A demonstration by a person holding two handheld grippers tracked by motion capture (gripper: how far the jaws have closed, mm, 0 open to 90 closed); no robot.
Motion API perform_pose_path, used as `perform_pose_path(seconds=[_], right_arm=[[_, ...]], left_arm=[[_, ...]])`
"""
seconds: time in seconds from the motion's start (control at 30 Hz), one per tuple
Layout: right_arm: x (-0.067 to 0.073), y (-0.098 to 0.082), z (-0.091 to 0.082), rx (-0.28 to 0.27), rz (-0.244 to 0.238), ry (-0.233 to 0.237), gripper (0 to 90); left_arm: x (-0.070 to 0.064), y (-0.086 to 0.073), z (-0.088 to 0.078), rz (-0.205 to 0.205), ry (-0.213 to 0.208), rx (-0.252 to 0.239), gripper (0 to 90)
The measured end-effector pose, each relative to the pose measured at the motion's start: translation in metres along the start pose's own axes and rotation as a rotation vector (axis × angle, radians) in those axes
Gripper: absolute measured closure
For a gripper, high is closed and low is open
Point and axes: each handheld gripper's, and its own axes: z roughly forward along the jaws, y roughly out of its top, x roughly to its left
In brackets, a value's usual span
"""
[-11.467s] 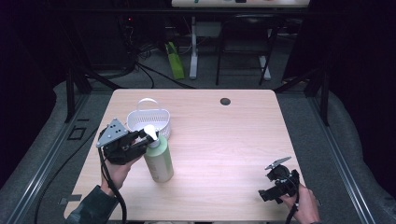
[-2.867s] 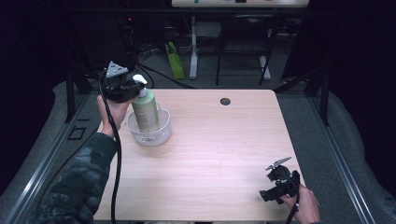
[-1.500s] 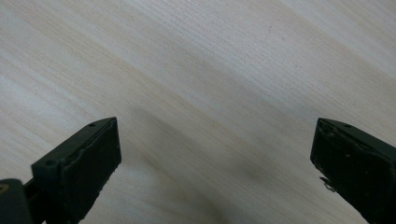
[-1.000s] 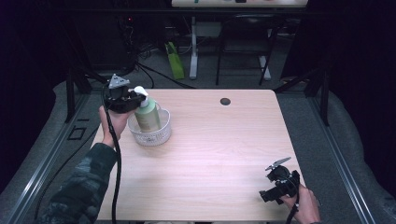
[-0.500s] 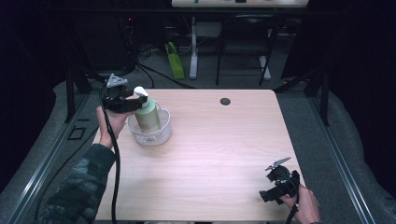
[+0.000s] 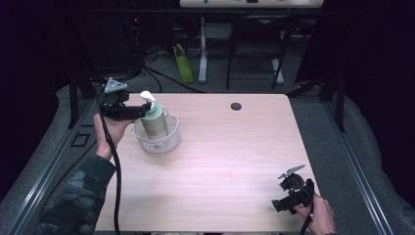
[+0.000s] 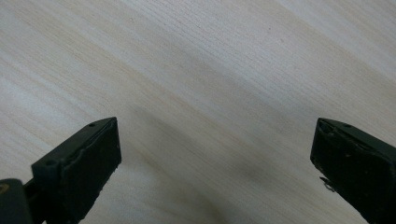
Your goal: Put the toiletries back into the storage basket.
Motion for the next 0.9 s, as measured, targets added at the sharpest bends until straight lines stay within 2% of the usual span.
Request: perform_pose_path(seconds=[0.2, 0.47, 0.9], right_arm=[[0.000, 0.000, 0.000, -0.002, 0.007, 0.003, 1.4], [0.000, 0.000, 0.000, 0.000, -0.001, -0.006, 1.4], [0.001, 0.000, -0.001, 0.002, -0.001, -0.006, 1.4]], left_arm=[[-0.004, -0.003, -0.014, 0.020, 0.001, -0.016, 9.5], [-0.010, -0.011, -0.030, 0.042, -0.025, 0.007, 4.3], [-0.030, -0.042, -0.062, 0.079, -0.075, 0.054, 0.1]])
